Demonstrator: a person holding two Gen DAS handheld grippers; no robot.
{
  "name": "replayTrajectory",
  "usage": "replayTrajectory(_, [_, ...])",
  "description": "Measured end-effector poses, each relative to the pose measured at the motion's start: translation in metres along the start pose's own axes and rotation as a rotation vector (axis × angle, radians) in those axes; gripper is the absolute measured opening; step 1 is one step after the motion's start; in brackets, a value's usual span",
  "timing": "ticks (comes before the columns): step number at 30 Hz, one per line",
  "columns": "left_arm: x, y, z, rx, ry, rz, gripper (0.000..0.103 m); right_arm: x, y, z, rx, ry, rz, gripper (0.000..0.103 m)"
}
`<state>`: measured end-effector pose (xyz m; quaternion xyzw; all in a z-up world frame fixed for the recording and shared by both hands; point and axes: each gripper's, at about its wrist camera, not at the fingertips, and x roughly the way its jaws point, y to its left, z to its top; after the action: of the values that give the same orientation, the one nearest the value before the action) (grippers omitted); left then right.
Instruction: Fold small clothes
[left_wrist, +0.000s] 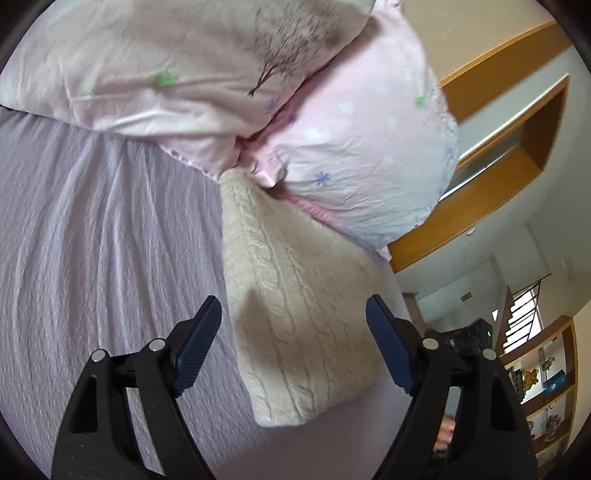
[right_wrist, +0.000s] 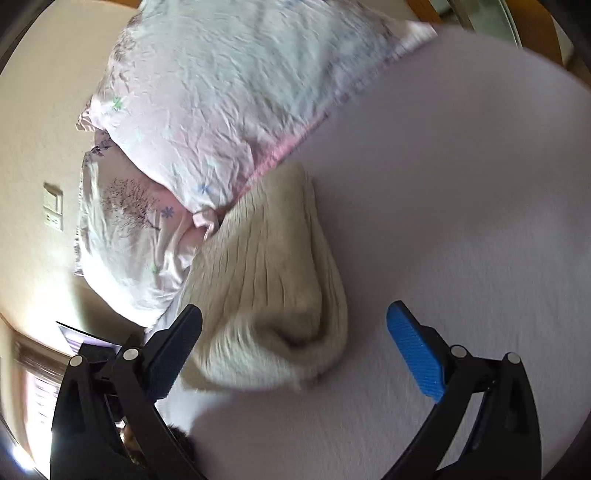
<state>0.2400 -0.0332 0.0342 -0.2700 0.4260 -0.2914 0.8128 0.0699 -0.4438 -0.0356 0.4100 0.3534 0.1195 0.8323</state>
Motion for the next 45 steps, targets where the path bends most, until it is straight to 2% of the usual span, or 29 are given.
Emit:
replayTrajectory(7, [0.033, -0.006, 0.000, 0.008, 0.097, 0.036, 0.080, 0.025, -0.002, -0.028, 0.059, 0.074, 0.097, 0.102])
replayTrajectory(10, [0.042, -0.006, -0.003, 0.010, 0.111, 0.057, 0.081, 0.030, 0.004, -0.031, 0.061, 0.068, 0.133, 0.102])
replayTrajectory(14, [0.054, -0.004, -0.004, 0.006, 0.131, 0.084, 0.081, 0.044, 0.022, -0.037, 0.002, 0.073, 0.109, 0.098])
replayTrajectory(15, [0.058, -0.002, -0.005, -0.001, 0.143, 0.082, 0.081, 0.048, 0.026, -0.038, -0.013, 0.069, 0.088, 0.095])
replayTrajectory(17, [0.066, 0.001, -0.006, -0.015, 0.149, 0.074, 0.076, 0.053, 0.032, -0.041, -0.039, 0.046, 0.040, 0.074])
replayTrajectory(18, [0.067, 0.000, -0.007, -0.012, 0.136, 0.078, 0.069, 0.057, 0.030, -0.043, -0.040, 0.043, 0.034, 0.053])
replayTrajectory(19, [0.068, -0.001, -0.007, -0.007, 0.133, 0.084, 0.065, 0.060, 0.027, -0.043, -0.031, 0.042, 0.040, 0.044])
replayTrajectory(21, [0.064, -0.002, -0.005, 0.019, 0.119, 0.065, 0.042, 0.062, 0.025, -0.045, -0.034, 0.020, 0.074, 0.038])
replayTrajectory(23, [0.051, 0.001, 0.000, 0.043, 0.112, 0.025, 0.035, 0.055, 0.042, -0.048, -0.107, -0.026, 0.051, 0.034])
replayTrajectory(25, [0.033, 0.005, 0.002, 0.079, 0.084, 0.020, 0.034, 0.052, 0.063, -0.053, -0.177, -0.045, 0.069, 0.031])
replayTrajectory(29, [-0.035, 0.038, -0.002, 0.092, -0.027, 0.050, 0.034, 0.080, 0.114, -0.072, -0.317, 0.026, 0.135, 0.030])
replayTrajectory(31, [-0.066, 0.059, -0.006, 0.116, -0.064, 0.130, 0.036, 0.103, 0.129, -0.084, -0.360, 0.096, 0.145, 0.031])
replayTrajectory(32, [-0.074, 0.068, -0.007, 0.117, -0.066, 0.166, 0.038, 0.123, 0.136, -0.094, -0.386, 0.168, 0.131, 0.033])
replayTrajectory(34, [-0.088, 0.085, -0.009, 0.088, -0.052, 0.180, 0.039, 0.136, 0.140, -0.105, -0.399, 0.228, 0.102, 0.049])
replayTrajectory(35, [-0.099, 0.087, -0.012, 0.090, -0.061, 0.169, 0.039, 0.129, 0.138, -0.108, -0.402, 0.216, 0.086, 0.052])
replayTrajectory(37, [-0.120, 0.070, -0.018, 0.189, -0.122, 0.201, 0.036, 0.101, 0.129, -0.104, -0.380, 0.158, 0.096, 0.068])
replayTrajectory(39, [-0.138, 0.043, -0.026, 0.296, -0.175, 0.182, 0.038, 0.067, 0.117, -0.096, -0.332, 0.060, 0.133, 0.079])
replayTrajectory(40, [-0.143, 0.031, -0.029, 0.336, -0.193, 0.163, 0.040, 0.047, 0.110, -0.087, -0.295, -0.013, 0.148, 0.081])
replayTrajectory(41, [-0.143, 0.016, -0.032, 0.385, -0.199, 0.140, 0.046, 0.039, 0.106, -0.078, -0.270, -0.045, 0.159, 0.081])
replayTrajectory(42, [-0.136, 0.002, -0.034, 0.422, -0.187, 0.125, 0.051, 0.038, 0.105, -0.071, -0.247, -0.050, 0.150, 0.081])
replayTrajectory(45, [-0.106, -0.017, -0.039, 0.482, -0.124, 0.133, 0.051, 0.063, 0.112, -0.051, -0.209, 0.018, 0.101, 0.081])
